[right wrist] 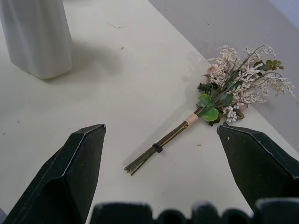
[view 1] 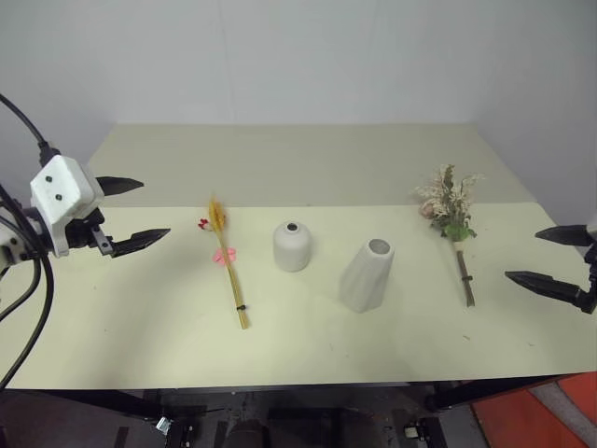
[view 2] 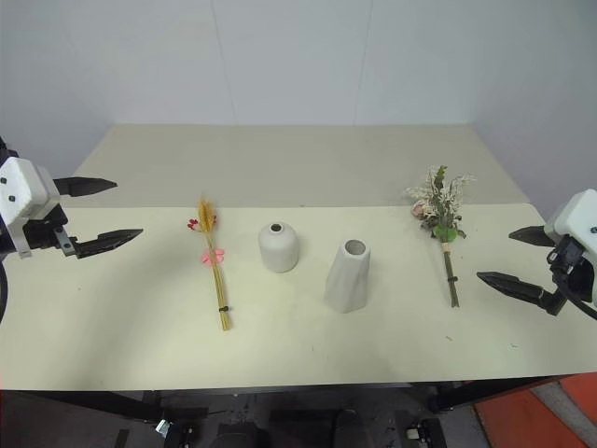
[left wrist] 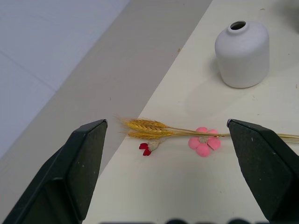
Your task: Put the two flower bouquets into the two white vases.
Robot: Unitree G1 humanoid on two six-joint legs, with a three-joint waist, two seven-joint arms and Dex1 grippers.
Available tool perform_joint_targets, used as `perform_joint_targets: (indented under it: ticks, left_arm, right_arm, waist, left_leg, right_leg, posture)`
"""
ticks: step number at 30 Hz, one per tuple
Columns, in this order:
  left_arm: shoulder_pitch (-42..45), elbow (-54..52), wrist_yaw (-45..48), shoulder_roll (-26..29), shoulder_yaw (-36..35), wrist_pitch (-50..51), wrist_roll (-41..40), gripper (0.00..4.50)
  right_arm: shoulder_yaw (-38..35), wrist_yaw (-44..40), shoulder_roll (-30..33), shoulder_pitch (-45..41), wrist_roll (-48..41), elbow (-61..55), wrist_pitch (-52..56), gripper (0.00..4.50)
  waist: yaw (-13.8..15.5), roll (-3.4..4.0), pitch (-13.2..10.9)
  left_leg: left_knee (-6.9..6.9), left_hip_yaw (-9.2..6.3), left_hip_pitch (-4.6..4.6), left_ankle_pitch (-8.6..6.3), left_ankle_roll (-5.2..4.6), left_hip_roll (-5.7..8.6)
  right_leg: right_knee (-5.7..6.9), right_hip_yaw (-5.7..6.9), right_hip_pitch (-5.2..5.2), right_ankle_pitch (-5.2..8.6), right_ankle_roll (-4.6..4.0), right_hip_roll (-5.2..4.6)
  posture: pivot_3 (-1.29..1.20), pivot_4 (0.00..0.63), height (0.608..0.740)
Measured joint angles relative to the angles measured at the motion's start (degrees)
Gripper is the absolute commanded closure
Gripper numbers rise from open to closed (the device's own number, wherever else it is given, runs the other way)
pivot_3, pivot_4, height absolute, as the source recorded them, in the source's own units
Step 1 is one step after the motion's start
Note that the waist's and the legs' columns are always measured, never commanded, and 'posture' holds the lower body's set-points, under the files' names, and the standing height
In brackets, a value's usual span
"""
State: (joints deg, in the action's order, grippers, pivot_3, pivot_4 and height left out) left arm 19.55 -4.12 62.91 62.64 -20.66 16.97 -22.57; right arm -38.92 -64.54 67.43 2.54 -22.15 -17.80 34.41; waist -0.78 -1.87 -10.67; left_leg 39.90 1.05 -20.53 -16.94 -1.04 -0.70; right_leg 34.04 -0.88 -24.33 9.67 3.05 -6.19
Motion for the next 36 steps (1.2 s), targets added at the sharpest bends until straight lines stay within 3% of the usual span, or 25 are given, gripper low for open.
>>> perform_joint_targets:
  ticks: [9,14,19,21,25,28,36]
  left_arm:
    - [0.02,-0.55,-1.05,-0.35,0.06,0.79,0.28,0.02]
    - [2.28,-5.3,-12.4,-1.96,3.2,13.67,2.81,0.02]
    - [8.19,-9.51,-22.89,-8.72,7.59,34.5,1.31,0.02]
    - [15.42,-11.07,-31.79,-14.82,9.48,52.52,1.96,0.02]
    - [18.4,-16.59,-36.75,-22.26,9.62,69.54,0.65,0.02]
    - [18.57,-16.98,-40.32,-26.66,9.47,74.71,0.35,0.02]
    - [19.18,-11.26,-51.26,-35.57,6.71,75.24,2.17,0.02]
  right_arm:
    - [0.09,0.67,-0.01,0.0,0.41,-0.25,-0.02,0.0]
    - [0.12,0.98,-0.02,0.15,0.52,-1.46,0.04,0.0]
    - [0.17,1.33,-0.16,0.81,0.53,-3.28,1.3,0.0]
    - [1.11,1.79,0.06,0.1,0.19,-6.47,2.57,0.0]
    - [4.23,2.82,1.55,-3.79,-1.09,-8.27,3.51,0.0]
    - [7.17,3.41,2.66,-7.26,-1.82,-8.84,3.5,0.0]
    - [14.78,5.11,2.3,-12.98,-2.27,-8.3,3.43,0.0]
  waist:
    - [0.01,0.0,0.0]
    - [0.03,-0.01,0.0]
    - [0.49,-0.04,0.0]
    - [0.55,-0.14,0.06]
    - [-0.37,-0.15,0.07]
    - [-0.4,-0.16,0.07]
    - [0.1,-0.16,0.07]
  left_leg:
    - [0.0,0.0,0.0,0.0,0.0,0.0]
    - [0.0,-0.03,0.01,0.0,0.0,0.01]
    - [0.12,-0.15,-0.01,0.0,0.0,0.06]
    - [0.19,-0.26,-0.01,0.0,0.0,0.09]
    - [0.17,-0.27,-0.05,0.0,0.0,0.12]
    - [0.13,-0.31,-0.01,0.0,0.0,0.11]
    - [0.13,-0.37,-0.13,0.01,0.01,0.16]
  right_leg:
    - [0.0,0.0,0.0,0.0,0.0,0.0]
    - [0.0,0.0,0.04,0.0,0.02,0.0]
    - [0.02,0.06,0.12,-0.02,0.03,0.0]
    - [0.05,0.08,0.17,-0.05,0.02,0.0]
    - [0.02,0.0,0.08,-0.06,-0.01,0.0]
    - [0.05,0.03,0.07,-0.05,-0.04,0.02]
    - [0.0,0.07,0.05,-0.08,-0.1,0.01]
  posture:
    - [0.0,0.15,0.74]
    - [0.0,0.15,0.74]
    - [0.0,0.15,0.74]
    - [0.0,0.15,0.74]
    - [0.0,0.15,0.74]
    - [0.0,0.15,0.74]
    - [0.0,0.15,0.74]
